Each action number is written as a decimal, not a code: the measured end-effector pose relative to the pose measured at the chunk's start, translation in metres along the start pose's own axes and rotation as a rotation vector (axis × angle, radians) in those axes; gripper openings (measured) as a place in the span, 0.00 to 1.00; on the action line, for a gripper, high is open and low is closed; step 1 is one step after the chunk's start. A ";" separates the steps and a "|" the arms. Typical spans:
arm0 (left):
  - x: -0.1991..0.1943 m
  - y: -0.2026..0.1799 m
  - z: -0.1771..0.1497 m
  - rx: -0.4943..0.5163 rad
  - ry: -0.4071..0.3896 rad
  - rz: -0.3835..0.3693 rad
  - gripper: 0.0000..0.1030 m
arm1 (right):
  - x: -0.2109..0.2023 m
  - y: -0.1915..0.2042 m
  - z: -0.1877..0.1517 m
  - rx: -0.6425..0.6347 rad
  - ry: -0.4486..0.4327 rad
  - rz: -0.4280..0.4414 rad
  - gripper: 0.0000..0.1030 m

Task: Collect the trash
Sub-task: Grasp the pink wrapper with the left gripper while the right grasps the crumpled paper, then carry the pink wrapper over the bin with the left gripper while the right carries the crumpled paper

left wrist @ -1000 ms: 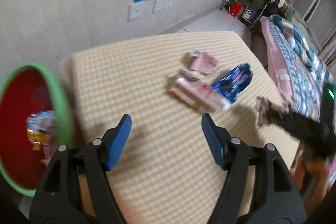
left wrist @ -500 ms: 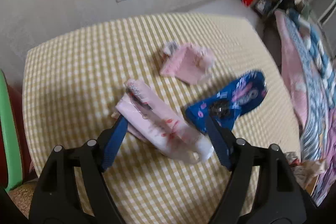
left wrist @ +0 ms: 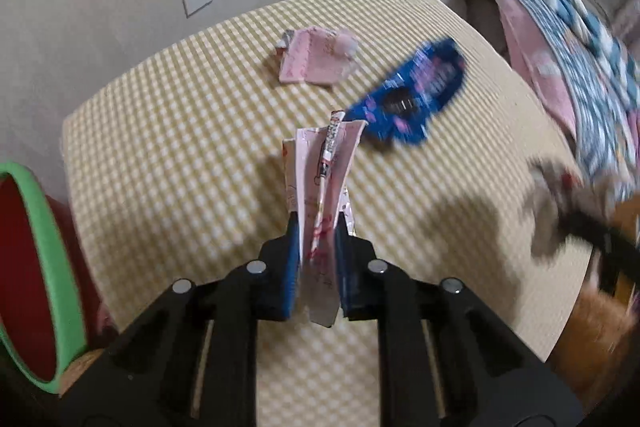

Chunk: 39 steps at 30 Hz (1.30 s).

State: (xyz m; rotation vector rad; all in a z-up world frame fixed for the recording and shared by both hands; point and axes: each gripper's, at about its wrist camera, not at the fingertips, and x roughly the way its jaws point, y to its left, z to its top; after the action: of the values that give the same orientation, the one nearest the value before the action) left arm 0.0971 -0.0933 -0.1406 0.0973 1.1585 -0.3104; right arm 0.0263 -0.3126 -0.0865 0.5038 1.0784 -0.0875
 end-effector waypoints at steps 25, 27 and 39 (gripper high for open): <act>0.010 -0.002 -0.028 0.015 -0.015 0.039 0.32 | -0.001 0.010 -0.002 -0.018 0.005 0.018 0.45; 0.004 0.000 -0.029 0.006 -0.029 0.034 0.29 | -0.005 0.015 -0.002 -0.033 -0.007 0.026 0.45; -0.078 0.021 -0.035 0.002 -0.223 0.018 0.28 | -0.029 0.062 -0.014 -0.156 -0.133 0.055 0.45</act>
State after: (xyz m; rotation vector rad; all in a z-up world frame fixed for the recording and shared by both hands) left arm 0.0441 -0.0505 -0.0850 0.0731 0.9361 -0.2986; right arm 0.0199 -0.2569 -0.0454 0.3814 0.9323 0.0110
